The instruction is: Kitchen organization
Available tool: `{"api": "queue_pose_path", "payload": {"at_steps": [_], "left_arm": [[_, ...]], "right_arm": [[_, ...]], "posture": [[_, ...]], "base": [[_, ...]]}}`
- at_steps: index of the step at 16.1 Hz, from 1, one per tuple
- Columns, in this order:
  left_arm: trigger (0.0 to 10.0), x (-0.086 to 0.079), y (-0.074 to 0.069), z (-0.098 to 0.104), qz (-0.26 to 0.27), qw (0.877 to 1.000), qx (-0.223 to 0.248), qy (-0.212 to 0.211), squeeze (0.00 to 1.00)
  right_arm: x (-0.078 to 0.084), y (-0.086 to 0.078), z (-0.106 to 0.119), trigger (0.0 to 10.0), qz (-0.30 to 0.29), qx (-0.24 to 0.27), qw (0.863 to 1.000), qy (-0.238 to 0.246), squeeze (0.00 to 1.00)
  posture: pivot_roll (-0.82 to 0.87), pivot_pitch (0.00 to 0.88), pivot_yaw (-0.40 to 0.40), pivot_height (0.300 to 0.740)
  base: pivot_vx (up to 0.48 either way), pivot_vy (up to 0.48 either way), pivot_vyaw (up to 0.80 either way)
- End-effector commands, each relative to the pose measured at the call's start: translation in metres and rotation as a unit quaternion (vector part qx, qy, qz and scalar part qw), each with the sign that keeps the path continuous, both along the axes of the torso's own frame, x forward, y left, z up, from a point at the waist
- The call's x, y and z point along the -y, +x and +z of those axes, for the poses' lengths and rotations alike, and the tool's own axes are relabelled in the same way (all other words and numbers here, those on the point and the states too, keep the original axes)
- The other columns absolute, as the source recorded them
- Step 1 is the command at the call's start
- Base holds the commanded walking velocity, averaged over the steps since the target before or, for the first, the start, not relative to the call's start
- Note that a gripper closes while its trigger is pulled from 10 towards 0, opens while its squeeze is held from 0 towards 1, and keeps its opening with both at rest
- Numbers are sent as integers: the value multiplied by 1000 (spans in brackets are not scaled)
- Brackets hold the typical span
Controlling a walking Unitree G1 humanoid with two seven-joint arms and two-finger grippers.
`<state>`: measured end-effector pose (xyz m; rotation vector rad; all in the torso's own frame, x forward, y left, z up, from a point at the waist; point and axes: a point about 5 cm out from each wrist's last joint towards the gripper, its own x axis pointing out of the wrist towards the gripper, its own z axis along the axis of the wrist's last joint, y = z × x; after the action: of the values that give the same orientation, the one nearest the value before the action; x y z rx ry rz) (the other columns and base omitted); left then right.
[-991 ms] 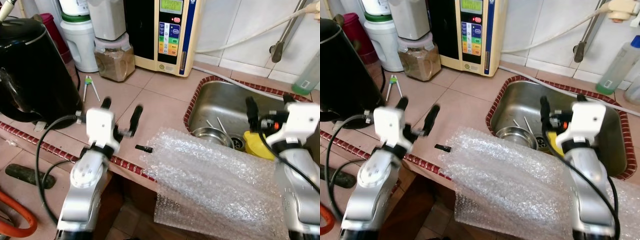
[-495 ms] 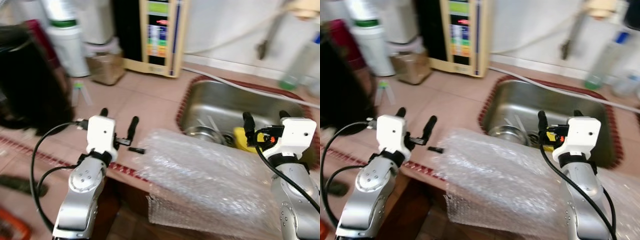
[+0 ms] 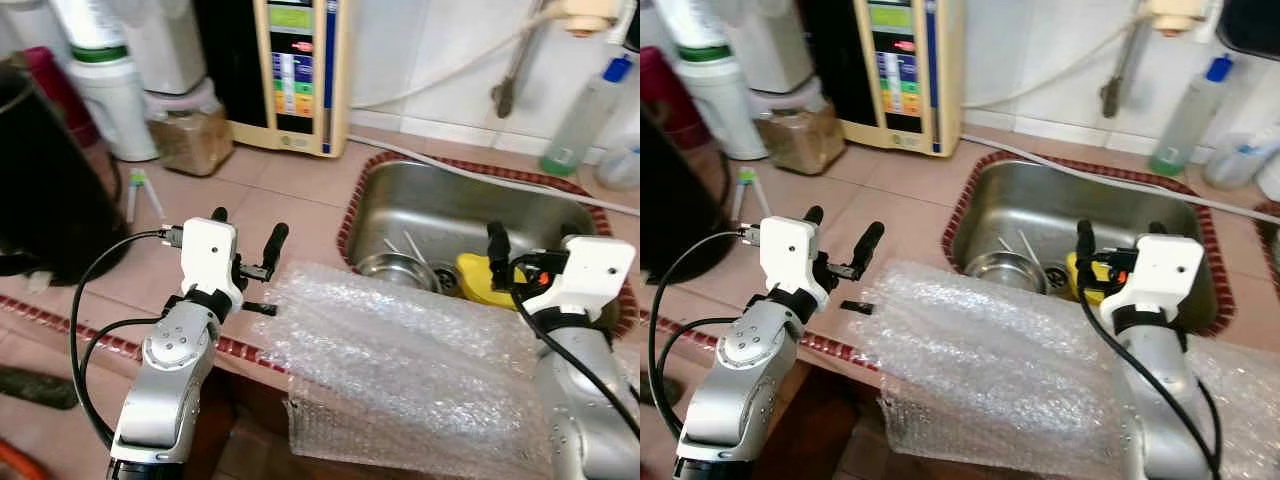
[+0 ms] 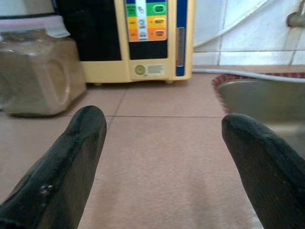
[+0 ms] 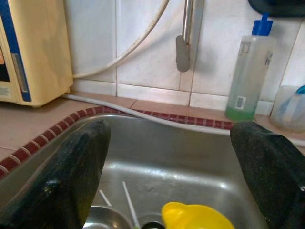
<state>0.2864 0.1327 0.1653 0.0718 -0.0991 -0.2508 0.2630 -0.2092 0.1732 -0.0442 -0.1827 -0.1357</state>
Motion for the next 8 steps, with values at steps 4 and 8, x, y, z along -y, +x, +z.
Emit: {"api": "queue_pose_path", "payload": {"at_steps": [4,8], "left_arm": [[10000,3,5,11,27,999,31,28,0],[10000,1,6,18,54,997,48,30,0]], "right_arm": [[-8,-2,6,10000,3,18,1000,7,0],[-8,0,20,10000,14,43,999,9,0]], "posture": [[9,52,44,740],[21,52,31,740]], "base": [[0,0,0],[0,0,0]]}}
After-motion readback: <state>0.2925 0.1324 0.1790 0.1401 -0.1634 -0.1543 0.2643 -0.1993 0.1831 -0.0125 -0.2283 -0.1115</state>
